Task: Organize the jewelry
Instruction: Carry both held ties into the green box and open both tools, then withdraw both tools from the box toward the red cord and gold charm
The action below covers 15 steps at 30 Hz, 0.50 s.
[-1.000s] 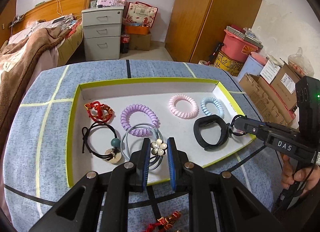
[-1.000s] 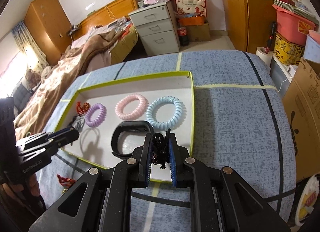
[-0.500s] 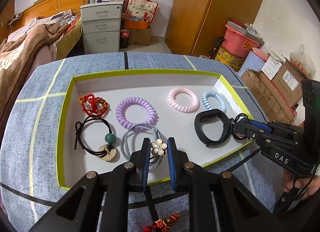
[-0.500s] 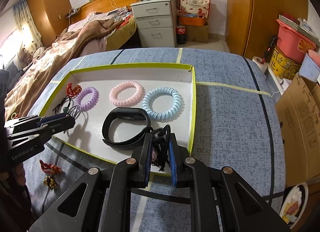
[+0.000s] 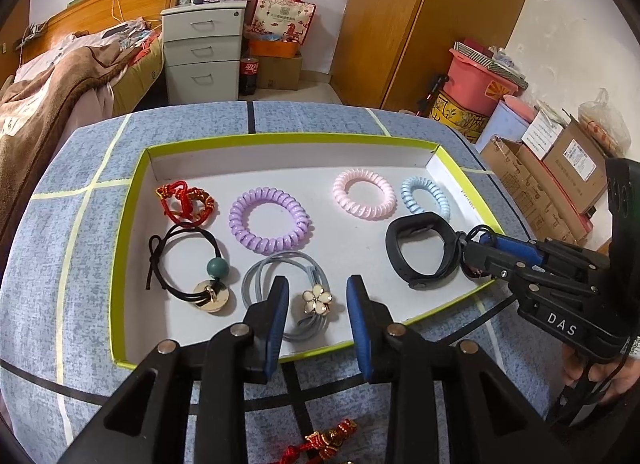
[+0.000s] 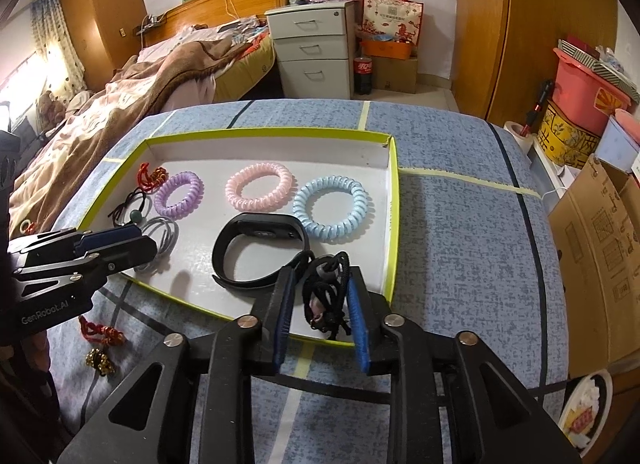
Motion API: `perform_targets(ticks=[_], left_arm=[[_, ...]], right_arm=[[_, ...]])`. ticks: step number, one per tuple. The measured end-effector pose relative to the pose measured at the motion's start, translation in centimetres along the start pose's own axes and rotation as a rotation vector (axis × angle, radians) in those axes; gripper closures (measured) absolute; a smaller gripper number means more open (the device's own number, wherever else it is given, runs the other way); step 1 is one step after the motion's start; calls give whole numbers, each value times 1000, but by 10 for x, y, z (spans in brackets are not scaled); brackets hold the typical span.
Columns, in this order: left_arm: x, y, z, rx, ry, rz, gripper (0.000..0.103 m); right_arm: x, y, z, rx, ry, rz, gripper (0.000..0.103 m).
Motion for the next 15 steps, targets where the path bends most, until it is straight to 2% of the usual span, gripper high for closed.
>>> perform_targets(ticks=[1, 3, 8, 9, 10, 15], left_arm=[[0, 0, -1, -2, -3, 2, 69], [0, 0, -4, -6, -7, -1, 60], [1, -1, -12, -5, -20, -4, 59], [1, -1, -13, -6, -22, -4, 58], [1, -2, -15, -10, -25, -3, 56], [2, -5, -25, -18, -41, -7, 54]], right_arm=[[0, 1, 0, 2, 0, -1, 75], [0, 1, -1, 9, -3, -4, 74], [0, 1, -6, 10, -18, 6, 69], [0, 2, -8, 9, -23, 6, 61], [0, 2, -10, 7, -28, 8, 57], [0, 5, -18, 0, -48, 8, 57]])
Point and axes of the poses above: each gripper's, at about its wrist camera, not at the fingertips, and z roughly the way its jaws point, y to its left, x to its underside, the point moved 9 cm from there along z, roughly the way its jaws point, and after that the axes turned 1 degree about -z, right-handed, at the moved point
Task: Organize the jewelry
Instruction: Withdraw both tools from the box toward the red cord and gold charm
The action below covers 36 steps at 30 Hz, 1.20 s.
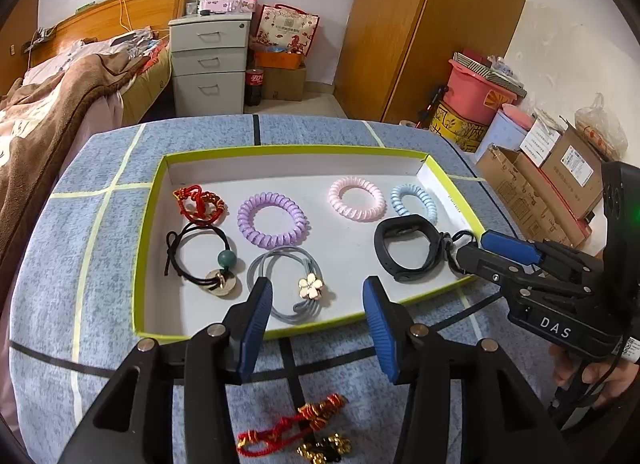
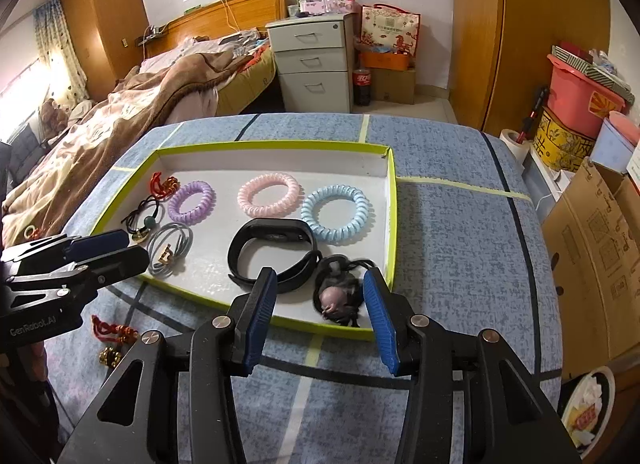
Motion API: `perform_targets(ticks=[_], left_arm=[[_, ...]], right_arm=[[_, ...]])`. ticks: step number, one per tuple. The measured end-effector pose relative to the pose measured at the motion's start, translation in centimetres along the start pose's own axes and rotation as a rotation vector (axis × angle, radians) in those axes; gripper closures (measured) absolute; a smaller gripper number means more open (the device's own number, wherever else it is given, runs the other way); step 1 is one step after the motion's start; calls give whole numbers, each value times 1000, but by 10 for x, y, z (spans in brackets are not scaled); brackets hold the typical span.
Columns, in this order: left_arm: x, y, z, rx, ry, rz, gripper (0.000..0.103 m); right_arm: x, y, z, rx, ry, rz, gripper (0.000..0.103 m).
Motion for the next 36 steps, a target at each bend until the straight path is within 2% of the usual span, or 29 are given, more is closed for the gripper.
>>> perform_targets(ticks=[11, 22, 30, 36], left_arm=[[10, 0, -30, -33, -49, 2, 51], [36, 14, -62, -41, -90, -42, 51], [54, 45, -78, -48, -104, -127, 51], [68, 69, -84, -67, -106, -171, 51]], right_arm=[[6, 13, -24, -13, -50, 10, 57], [19, 38, -45, -42, -82, 7, 57], [38, 67, -41, -85, -48, -15, 57], [55, 105, -29, -173, -5, -47, 57]])
Point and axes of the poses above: each gripper's, at about its wrist camera, not at the fingertips, and z roughly the way its jaws point, y to its left, x to its underside, the point moved 9 cm from there along z, roughly the way its jaws point, and after that the axes turned 1 degree about -z, right-handed, at the moved point
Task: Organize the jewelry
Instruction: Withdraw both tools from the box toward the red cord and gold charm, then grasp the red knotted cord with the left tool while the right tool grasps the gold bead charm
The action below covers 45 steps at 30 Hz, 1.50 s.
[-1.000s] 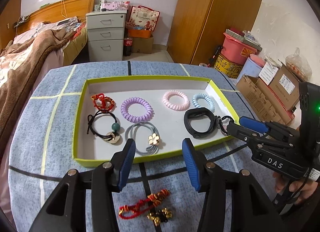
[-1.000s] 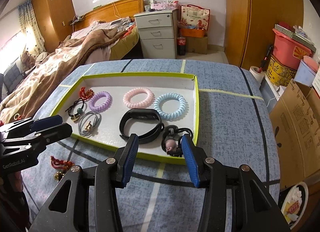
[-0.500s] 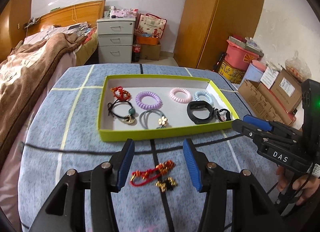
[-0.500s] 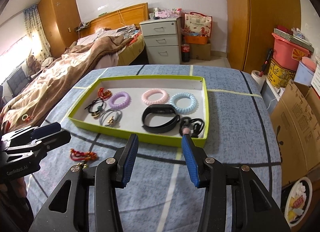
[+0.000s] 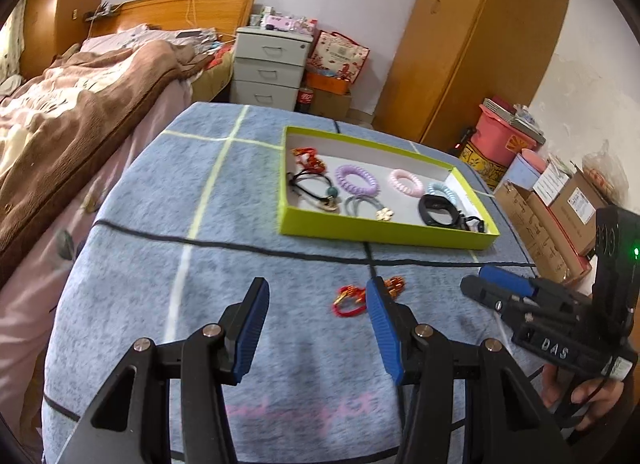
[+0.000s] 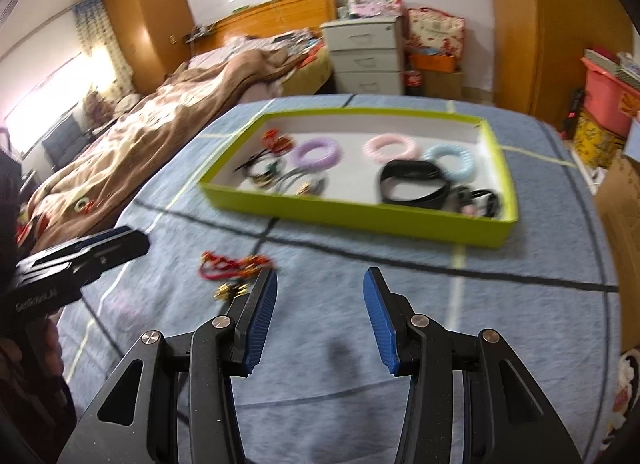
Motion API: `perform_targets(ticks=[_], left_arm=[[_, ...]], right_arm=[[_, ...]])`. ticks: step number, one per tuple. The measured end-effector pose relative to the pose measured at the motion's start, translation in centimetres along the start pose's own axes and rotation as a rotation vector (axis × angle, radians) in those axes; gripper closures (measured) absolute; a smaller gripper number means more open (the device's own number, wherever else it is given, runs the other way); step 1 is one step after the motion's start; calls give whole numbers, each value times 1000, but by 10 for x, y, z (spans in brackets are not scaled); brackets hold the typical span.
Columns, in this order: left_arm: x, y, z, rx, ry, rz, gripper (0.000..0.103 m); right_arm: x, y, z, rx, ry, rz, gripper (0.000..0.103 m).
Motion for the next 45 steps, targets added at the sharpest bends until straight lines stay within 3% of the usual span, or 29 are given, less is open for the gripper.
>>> perform_targets(ticks=[10, 21, 27, 29, 31, 34, 45], left_arm=[[11, 24, -4, -6, 5, -36, 51], [14, 38, -8, -4, 9, -53, 51], [17, 40, -6, 4, 22, -58, 51], [17, 41, -6, 7, 23, -59, 51], [17, 40, -5, 8, 24, -59, 51], [17, 37, -4, 13, 27, -58, 51], [19, 22, 6, 51, 56, -42, 51]], right_arm=[[14, 50, 24, -88, 63, -93, 57], [16, 65, 49, -36, 118, -134, 57], [15, 64, 49, -14, 105, -131, 57], [16, 65, 49, -1, 103, -146, 59], [17, 64, 48, 28, 100, -162, 70], [16, 61, 47, 37, 96, -154, 76], [18, 47, 30, 25, 66, -101, 80]])
Point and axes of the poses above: each gripper's, at about its wrist camera, not at the fingertips, and z roughly the way its jaws point, y to its left, x to its underside, the point moved 9 cm from there along z, roughly the way its jaws point, and after that the axes turned 1 degree about -z, right-handed, at the moved point
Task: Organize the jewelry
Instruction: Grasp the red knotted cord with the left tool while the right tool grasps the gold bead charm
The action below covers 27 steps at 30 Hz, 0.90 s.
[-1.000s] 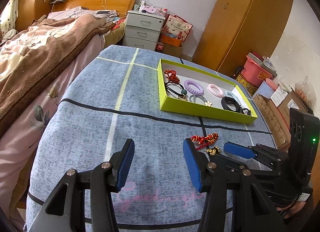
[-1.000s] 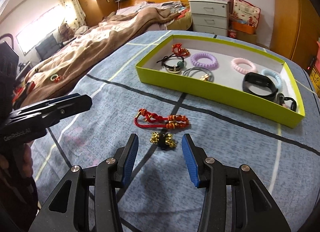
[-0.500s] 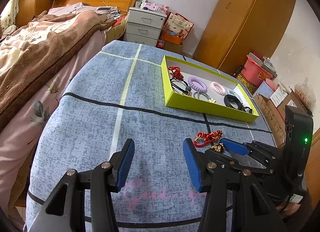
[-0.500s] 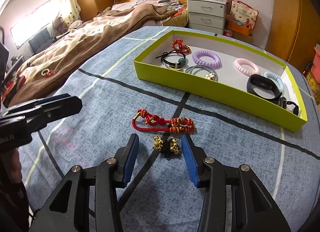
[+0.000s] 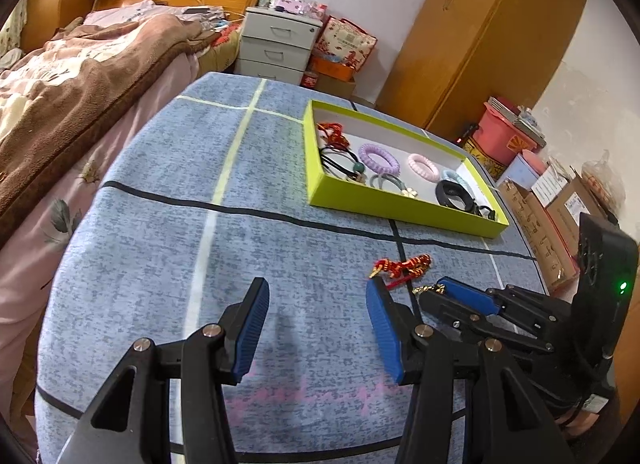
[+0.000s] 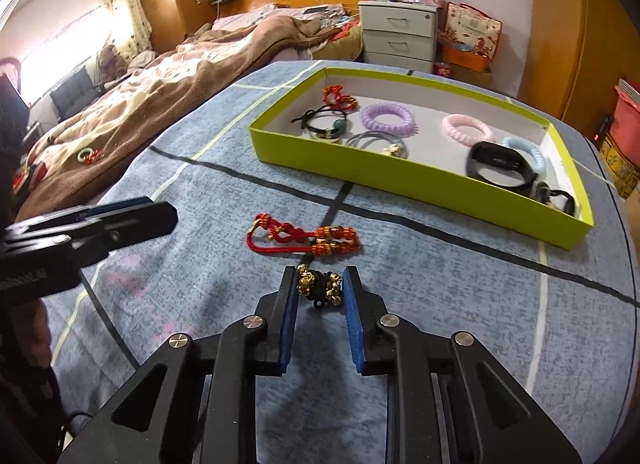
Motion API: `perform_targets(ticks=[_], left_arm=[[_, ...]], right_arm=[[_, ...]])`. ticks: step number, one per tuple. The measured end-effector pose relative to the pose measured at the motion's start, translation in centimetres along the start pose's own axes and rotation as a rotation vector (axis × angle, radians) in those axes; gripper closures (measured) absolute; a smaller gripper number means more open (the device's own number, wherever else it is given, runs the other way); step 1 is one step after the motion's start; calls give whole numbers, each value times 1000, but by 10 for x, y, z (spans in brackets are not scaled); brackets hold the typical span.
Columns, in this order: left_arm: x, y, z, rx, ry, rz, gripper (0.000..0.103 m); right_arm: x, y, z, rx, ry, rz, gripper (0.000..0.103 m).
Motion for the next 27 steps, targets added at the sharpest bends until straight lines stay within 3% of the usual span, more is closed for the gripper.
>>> perform_targets(ticks=[6, 18, 27], left_arm=[[-2, -26, 11, 62, 23, 57, 51], [-6, -65, 44, 26, 70, 227, 48], [2, -76, 58, -5, 97, 294, 48]], right_arm=[[3, -19, -14, 2, -26, 61, 80], [11, -49, -32, 15, -57, 133, 80], [13, -57, -37, 14, -69, 149, 80]])
Point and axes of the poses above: each gripper's, at about its wrist camera, not at the fingertips, and z roughly the way its jaws point, y to its left, x to its underside, the point moved 9 cm from there along z, roughly the way its jaws point, and after that the axes turned 1 degree about -z, right-handed, at the moved point
